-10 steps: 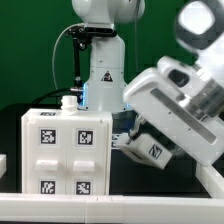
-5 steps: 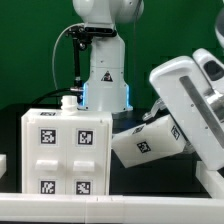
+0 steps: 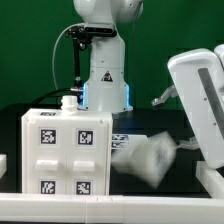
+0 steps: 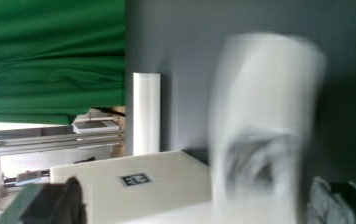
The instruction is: Assemble cabinet
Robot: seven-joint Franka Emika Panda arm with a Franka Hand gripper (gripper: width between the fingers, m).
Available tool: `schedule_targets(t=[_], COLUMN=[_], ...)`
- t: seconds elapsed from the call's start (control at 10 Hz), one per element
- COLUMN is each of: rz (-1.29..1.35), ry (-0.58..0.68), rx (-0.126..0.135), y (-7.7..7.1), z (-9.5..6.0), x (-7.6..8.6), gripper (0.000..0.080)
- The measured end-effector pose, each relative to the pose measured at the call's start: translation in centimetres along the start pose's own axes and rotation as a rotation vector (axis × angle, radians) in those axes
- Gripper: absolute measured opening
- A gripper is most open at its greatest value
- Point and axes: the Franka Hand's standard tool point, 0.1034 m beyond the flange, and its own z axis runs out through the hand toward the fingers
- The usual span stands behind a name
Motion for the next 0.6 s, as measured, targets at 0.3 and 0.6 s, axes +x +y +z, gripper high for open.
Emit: schedule_targets(t=[0.3, 0.6], rz=[-0.001, 0.012], ry=[0.001, -0.010], rx=[0.000, -0.001], y=[-0.04, 0.42], z=[-0.02, -0.56], x=[0.00, 0.07], gripper=[0.0648, 0.0648])
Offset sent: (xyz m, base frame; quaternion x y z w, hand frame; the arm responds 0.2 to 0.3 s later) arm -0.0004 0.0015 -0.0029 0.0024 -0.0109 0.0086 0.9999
